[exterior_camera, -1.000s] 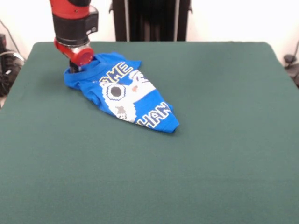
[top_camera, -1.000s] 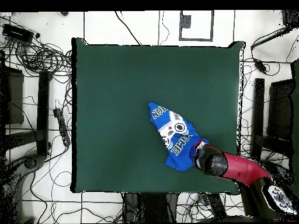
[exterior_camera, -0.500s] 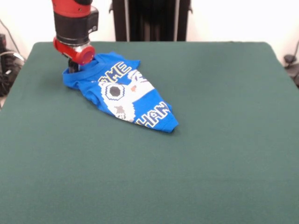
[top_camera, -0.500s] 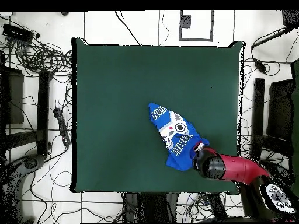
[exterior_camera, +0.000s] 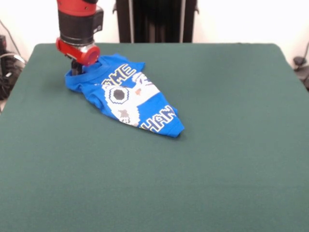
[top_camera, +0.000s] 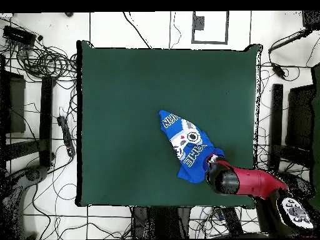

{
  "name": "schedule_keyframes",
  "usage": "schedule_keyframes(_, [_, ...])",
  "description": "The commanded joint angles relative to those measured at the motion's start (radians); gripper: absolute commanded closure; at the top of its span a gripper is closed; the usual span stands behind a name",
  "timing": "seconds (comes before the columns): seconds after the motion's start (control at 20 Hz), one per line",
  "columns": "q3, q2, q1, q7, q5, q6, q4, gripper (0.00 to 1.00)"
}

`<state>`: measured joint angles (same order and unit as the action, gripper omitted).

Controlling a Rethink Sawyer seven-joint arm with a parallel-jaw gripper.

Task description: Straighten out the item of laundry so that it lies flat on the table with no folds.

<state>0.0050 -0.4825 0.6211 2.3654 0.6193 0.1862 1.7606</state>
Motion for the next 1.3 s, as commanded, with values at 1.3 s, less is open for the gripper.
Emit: schedule_keyframes(1.3, [0.165, -0.176, 0.002, 0.01, -0.28, 0.359, 0.11, 1.0])
